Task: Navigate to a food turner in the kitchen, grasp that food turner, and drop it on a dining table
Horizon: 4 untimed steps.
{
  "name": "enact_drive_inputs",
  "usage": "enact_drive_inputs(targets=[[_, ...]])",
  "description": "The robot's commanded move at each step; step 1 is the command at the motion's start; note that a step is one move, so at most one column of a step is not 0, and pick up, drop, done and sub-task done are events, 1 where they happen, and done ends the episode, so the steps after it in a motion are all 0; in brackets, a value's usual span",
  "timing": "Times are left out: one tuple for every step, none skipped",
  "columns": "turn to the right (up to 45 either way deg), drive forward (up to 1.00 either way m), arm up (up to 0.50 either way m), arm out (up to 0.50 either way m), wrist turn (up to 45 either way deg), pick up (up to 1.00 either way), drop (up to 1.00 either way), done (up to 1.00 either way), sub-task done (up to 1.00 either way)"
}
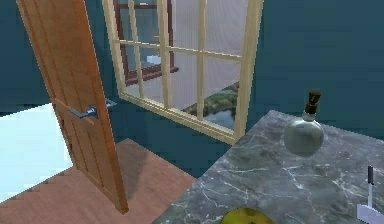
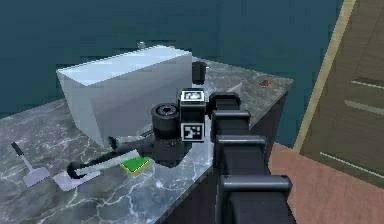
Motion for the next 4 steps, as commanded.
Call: enact_drive_inputs(targets=[[0.0, 0.00, 0.00, 0.00, -45.0, 0.00, 0.00, 0.00, 0.00], [0.0, 0.00, 0.00, 0.00, -21.0, 0.00, 0.00, 0.00, 0.00], [0.0, 0.00, 0.00, -0.14, 0.0, 0.00, 0.00, 0.00, 0.00], [-45.0, 0.00, 0.00, 0.00, 0.0, 0.00, 0.00, 0.00, 0.00]])
